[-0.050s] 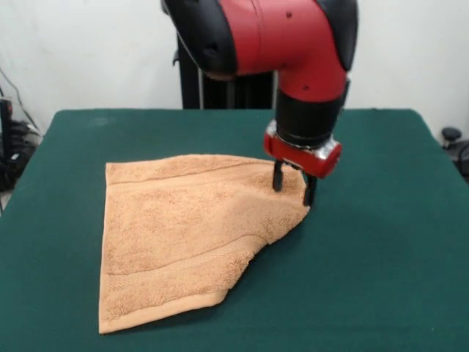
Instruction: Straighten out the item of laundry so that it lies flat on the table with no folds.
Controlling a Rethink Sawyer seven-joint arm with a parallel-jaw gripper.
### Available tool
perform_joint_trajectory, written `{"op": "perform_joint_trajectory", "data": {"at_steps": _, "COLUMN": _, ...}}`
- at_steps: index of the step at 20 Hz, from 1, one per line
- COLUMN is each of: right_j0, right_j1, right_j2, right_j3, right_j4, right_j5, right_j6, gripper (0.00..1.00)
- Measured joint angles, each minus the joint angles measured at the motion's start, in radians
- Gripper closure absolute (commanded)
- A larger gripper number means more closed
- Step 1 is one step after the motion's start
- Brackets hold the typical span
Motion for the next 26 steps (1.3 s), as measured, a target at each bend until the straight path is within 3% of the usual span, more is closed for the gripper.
{"op": "perform_joint_trajectory", "data": {"at_steps": 17, "right_j0": 0.041, "right_j1": 0.049, "right_j2": -0.026, "right_j3": -0.048, "right_j4": 0.020, "right_j5": -0.008, "right_j6": 0.000, "gripper": 0.00}}
{"op": "perform_joint_trajectory", "data": {"at_steps": 19, "right_j0": 0.071, "right_j1": 0.055, "right_j2": -0.054, "right_j3": -0.082, "right_j4": 0.019, "right_j5": 0.045, "right_j6": 0.000, "gripper": 0.00}}
{"op": "perform_joint_trajectory", "data": {"at_steps": 25, "right_j0": 0.266, "right_j1": 0.144, "right_j2": -0.181, "right_j3": -0.321, "right_j4": 0.006, "right_j5": 0.381, "right_j6": 0.000, "gripper": 0.00}}
{"op": "perform_joint_trajectory", "data": {"at_steps": 26, "right_j0": 0.336, "right_j1": 0.191, "right_j2": -0.219, "right_j3": -0.414, "right_j4": 0.003, "right_j5": 0.501, "right_j6": 0.000, "gripper": 0.00}}
